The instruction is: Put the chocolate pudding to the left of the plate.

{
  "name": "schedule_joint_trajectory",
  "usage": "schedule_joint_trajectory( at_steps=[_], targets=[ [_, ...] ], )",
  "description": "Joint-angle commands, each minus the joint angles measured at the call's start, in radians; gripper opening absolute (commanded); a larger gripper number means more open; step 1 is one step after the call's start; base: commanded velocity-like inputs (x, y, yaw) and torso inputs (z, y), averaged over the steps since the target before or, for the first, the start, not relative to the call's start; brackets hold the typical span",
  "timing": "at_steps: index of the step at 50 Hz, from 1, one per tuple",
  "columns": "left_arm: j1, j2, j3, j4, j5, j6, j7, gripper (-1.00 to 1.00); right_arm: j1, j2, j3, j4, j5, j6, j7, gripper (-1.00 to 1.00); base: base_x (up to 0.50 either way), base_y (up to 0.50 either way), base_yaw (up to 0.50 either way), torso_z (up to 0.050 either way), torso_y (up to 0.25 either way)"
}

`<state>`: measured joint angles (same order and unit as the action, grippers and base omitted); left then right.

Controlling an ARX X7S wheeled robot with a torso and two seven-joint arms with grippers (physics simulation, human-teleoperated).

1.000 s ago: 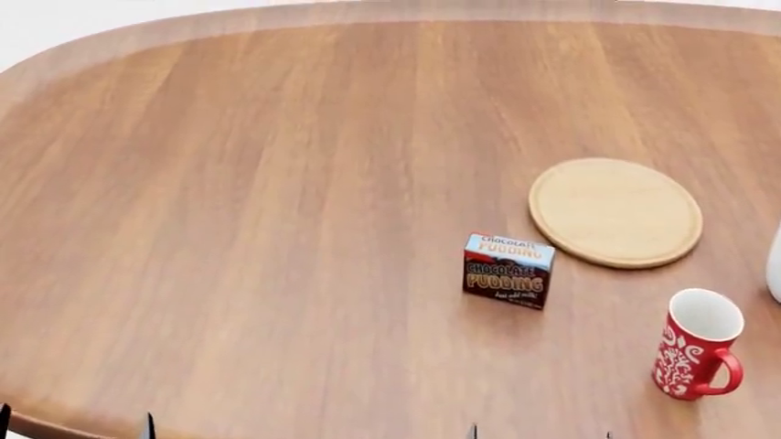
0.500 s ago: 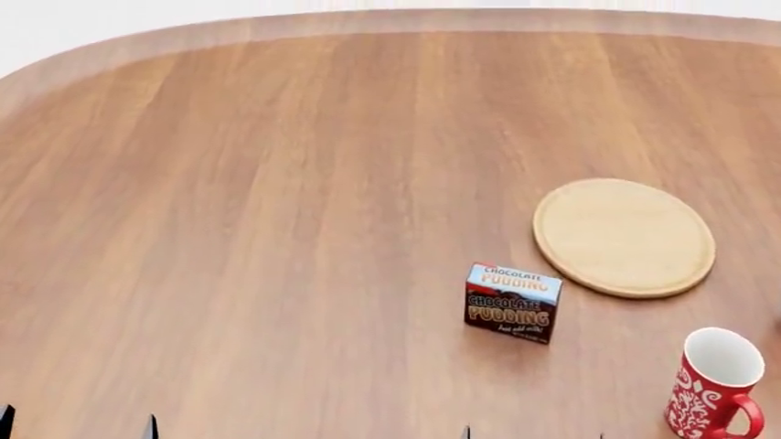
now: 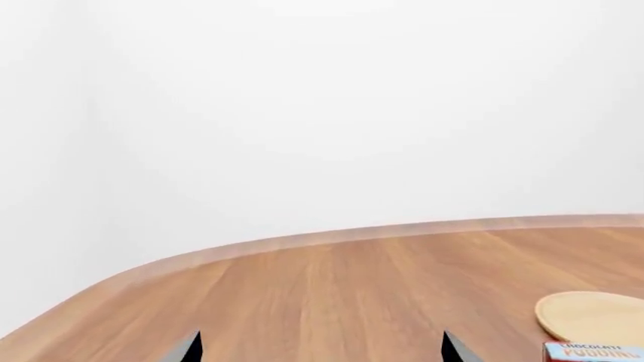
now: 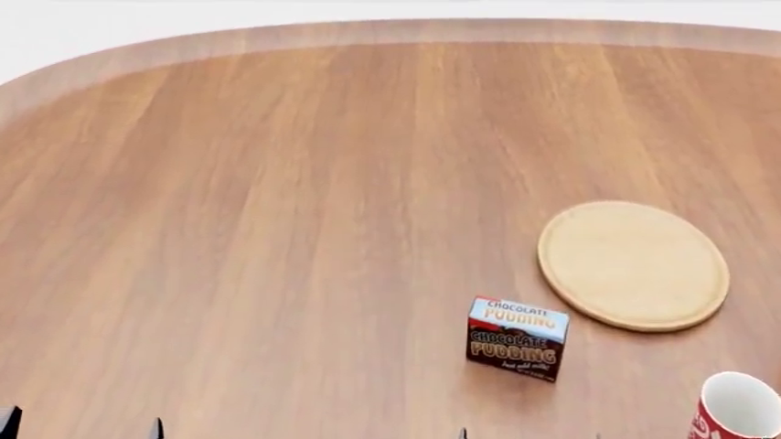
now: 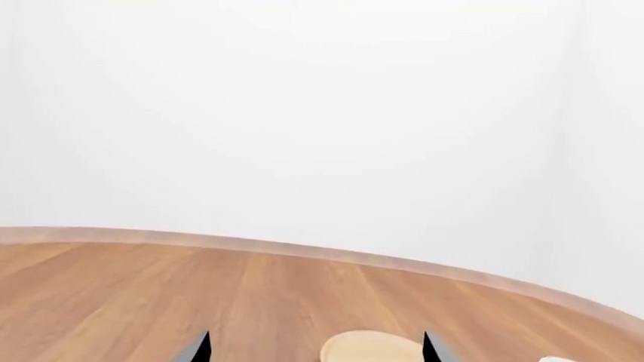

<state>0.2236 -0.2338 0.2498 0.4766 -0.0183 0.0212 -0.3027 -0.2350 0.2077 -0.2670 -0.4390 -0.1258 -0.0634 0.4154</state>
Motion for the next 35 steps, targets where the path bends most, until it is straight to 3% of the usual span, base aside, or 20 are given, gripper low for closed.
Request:
schedule_joint_trajectory(
  at_steps=[1, 35],
  targets=[
    [-0.002, -0.007, 0.007, -0.001, -0.003, -0.002, -0.008, 1.0, 0.003, 0.007, -0.009, 0.006, 0.001, 0.003, 0.005, 1.0, 0.17, 0.0, 0.0, 0.0, 0.0],
    [-0.01, -0.032, 0.033, -0.002, -0.018, -0.006, -0.037, 1.0, 0.005, 0.024, -0.033, 0.001, -0.008, 0.009, 0.023, 1.0, 0.17, 0.0, 0.0, 0.0, 0.0]
  ],
)
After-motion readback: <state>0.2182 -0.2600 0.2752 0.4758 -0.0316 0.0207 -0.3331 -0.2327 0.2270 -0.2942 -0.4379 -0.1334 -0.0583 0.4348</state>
